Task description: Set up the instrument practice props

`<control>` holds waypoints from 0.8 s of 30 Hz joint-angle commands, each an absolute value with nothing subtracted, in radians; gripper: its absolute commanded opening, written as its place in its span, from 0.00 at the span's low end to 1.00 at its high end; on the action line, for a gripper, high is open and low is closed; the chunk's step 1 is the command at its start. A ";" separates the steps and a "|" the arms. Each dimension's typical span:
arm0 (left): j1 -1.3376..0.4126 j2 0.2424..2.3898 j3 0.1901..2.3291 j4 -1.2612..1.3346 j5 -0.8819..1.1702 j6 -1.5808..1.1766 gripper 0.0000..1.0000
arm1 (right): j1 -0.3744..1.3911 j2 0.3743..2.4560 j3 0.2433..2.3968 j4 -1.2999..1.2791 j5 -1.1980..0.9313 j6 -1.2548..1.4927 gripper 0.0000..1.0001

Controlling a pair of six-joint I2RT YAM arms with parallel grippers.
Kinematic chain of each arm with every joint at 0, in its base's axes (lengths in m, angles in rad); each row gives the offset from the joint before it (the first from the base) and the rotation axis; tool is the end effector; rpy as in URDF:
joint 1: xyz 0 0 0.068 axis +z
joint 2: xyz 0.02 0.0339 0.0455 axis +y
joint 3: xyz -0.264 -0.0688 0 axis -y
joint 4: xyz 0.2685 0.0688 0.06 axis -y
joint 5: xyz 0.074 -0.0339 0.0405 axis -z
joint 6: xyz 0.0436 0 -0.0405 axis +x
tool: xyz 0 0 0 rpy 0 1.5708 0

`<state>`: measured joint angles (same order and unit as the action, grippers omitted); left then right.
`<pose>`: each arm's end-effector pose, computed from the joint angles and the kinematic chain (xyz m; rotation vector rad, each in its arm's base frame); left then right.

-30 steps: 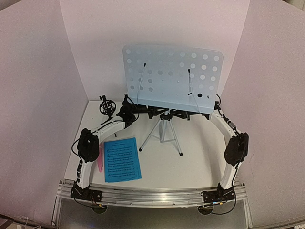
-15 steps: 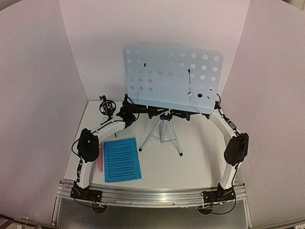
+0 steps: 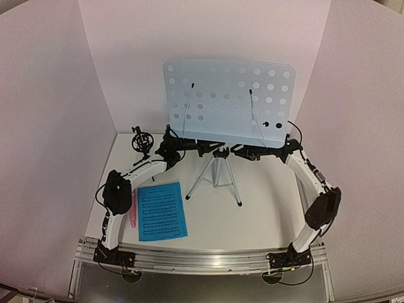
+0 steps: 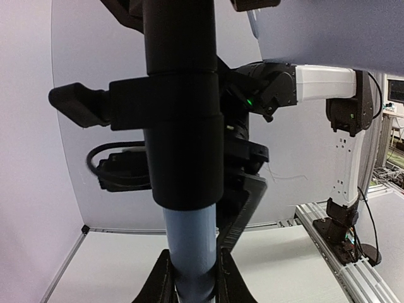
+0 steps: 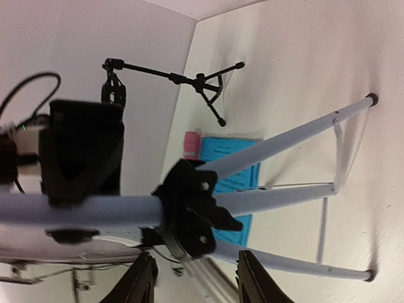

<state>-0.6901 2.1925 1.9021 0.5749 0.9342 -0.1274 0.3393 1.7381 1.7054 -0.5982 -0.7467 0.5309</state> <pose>0.3973 -0.3734 0.3368 1.1722 0.9815 -1.2597 0.3861 0.1677 0.3625 -0.2320 2.2986 1.2899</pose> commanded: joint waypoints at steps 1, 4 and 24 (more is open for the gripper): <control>-0.684 2.187 1.871 0.512 0.966 -0.049 0.00 | 0.348 1.607 1.587 -0.473 -0.701 -0.071 0.47; -0.684 2.186 1.869 0.513 0.965 -0.046 0.00 | 0.348 1.587 1.495 -0.316 -0.750 -0.143 0.51; -0.684 2.196 1.878 0.539 0.970 -0.051 0.00 | 0.328 1.888 1.670 -0.205 -1.071 0.332 0.24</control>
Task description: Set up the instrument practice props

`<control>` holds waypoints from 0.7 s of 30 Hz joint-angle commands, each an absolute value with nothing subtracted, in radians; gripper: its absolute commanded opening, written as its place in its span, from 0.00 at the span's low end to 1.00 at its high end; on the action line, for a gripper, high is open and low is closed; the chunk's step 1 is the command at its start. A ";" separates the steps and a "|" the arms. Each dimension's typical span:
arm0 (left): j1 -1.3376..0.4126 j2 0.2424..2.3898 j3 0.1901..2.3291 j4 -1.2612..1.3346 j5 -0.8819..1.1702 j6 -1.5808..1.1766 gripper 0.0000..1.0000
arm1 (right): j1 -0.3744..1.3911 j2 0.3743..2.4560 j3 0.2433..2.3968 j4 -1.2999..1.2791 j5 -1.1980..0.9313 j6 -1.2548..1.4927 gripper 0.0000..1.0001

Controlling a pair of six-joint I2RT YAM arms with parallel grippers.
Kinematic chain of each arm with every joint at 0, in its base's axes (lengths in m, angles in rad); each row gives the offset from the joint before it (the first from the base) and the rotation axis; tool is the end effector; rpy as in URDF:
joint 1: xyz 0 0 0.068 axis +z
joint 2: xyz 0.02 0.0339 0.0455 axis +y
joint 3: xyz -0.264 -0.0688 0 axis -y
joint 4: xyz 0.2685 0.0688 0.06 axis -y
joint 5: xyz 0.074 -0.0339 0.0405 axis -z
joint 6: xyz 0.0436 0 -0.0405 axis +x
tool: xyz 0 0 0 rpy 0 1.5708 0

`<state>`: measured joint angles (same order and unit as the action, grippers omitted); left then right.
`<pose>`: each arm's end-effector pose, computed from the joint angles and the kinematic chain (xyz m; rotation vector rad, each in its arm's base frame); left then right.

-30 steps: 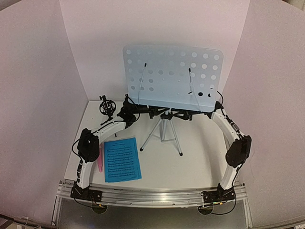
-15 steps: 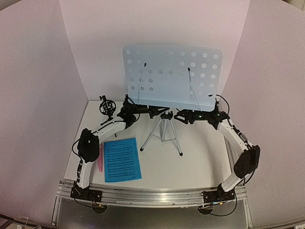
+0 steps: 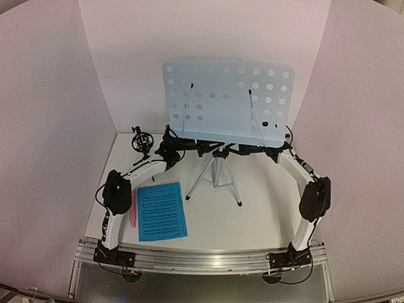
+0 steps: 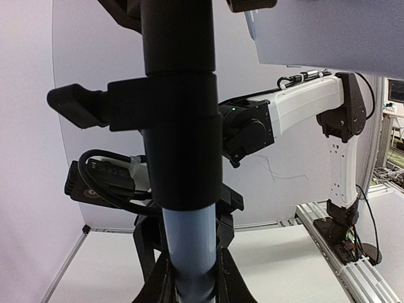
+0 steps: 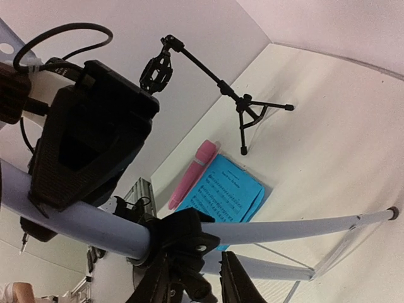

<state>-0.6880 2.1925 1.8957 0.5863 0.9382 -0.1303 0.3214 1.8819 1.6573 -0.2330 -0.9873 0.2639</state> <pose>0.3977 -0.3724 0.3354 1.1728 0.9777 -1.2610 0.4286 0.1811 0.3202 -0.7109 1.9365 1.3590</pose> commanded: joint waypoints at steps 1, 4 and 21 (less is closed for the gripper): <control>-0.684 2.197 1.879 0.539 0.969 -0.050 0.00 | 0.328 1.887 1.663 -0.203 -1.078 0.339 0.22; -0.684 2.197 1.879 0.539 0.968 -0.046 0.00 | 0.327 1.891 1.655 -0.198 -1.108 0.393 0.16; -0.684 2.202 1.880 0.536 0.944 -0.002 0.00 | 0.362 1.814 1.600 -0.206 -1.057 0.774 0.00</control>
